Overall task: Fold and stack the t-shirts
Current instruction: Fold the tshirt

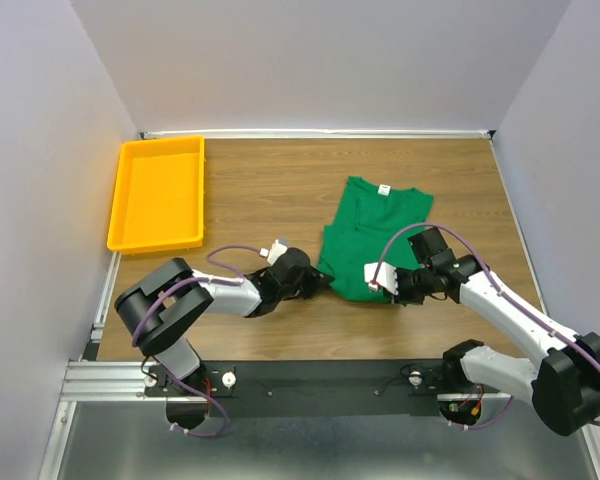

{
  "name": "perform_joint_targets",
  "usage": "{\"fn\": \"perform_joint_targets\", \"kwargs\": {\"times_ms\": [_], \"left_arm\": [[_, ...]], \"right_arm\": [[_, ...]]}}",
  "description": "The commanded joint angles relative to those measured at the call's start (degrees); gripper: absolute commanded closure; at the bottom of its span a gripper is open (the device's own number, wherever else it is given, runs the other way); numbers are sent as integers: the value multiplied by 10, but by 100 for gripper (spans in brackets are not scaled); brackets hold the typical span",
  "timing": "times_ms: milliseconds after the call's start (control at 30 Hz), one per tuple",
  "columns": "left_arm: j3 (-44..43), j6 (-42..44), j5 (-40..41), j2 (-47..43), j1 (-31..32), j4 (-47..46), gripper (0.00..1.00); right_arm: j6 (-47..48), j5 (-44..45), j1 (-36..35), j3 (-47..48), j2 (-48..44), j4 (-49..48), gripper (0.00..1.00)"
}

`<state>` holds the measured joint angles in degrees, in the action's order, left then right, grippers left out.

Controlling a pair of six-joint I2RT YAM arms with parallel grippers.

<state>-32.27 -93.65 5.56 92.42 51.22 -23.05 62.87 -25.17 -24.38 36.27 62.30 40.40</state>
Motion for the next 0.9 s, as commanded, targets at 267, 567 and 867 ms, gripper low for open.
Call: {"fn": "perform_joint_targets", "kwargs": {"times_ms": [267,567,867], "left_arm": [[-262,73,37,85,-79,47,100],[-556,148,-38,277,-132,107,100],[-827,136,-107,482,-159,76,100]], "right_arm": [[-108,141,42,101,27,-80,100],[-118,163,159,248,207,-189,99],[-176,223,198,322,325,-296,99]]}}
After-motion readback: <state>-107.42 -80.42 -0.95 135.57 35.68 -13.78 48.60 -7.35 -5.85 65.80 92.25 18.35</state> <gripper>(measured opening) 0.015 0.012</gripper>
